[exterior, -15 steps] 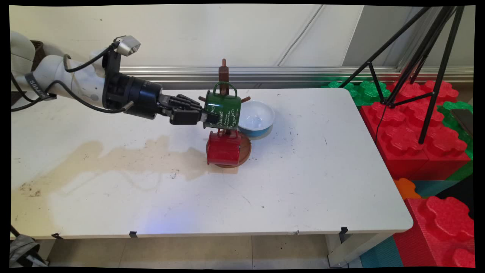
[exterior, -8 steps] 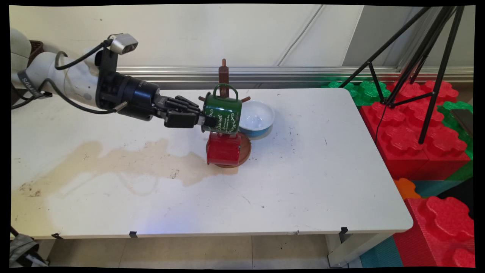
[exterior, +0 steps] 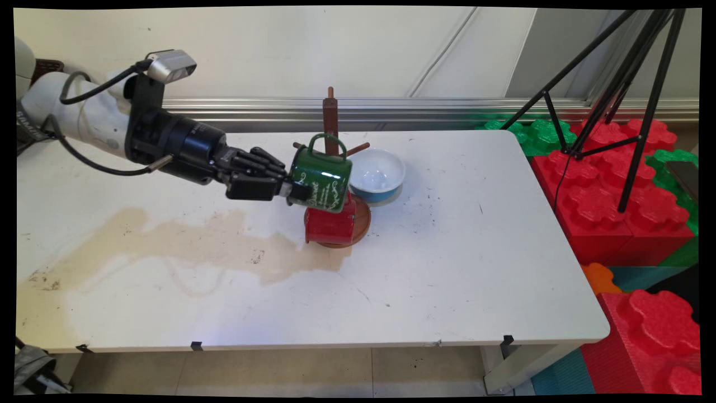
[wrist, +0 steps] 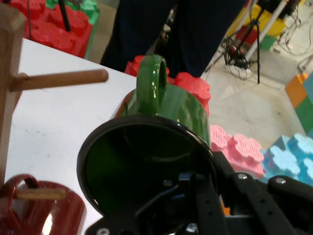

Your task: Place the picked object on the table

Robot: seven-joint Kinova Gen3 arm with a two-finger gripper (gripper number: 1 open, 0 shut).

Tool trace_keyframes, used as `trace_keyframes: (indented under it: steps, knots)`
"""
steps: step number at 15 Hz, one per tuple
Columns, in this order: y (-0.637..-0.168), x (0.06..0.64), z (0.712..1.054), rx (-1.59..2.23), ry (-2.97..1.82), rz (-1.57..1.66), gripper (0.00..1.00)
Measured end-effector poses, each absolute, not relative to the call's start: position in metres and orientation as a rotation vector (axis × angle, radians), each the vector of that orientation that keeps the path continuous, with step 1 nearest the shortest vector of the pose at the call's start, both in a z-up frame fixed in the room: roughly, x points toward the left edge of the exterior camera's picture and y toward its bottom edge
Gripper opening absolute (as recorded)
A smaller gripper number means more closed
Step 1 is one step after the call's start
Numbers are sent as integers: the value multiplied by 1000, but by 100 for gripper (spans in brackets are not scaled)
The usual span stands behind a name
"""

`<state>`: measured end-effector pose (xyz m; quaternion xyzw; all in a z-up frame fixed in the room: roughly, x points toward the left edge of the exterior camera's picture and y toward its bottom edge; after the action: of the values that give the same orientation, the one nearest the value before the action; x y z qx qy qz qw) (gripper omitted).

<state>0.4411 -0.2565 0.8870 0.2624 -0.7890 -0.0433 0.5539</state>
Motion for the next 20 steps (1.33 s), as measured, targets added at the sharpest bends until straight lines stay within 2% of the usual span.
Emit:
trace_keyframes:
  steps: [20]
  knots:
    - [-222,523,921,412,-2238,46,0]
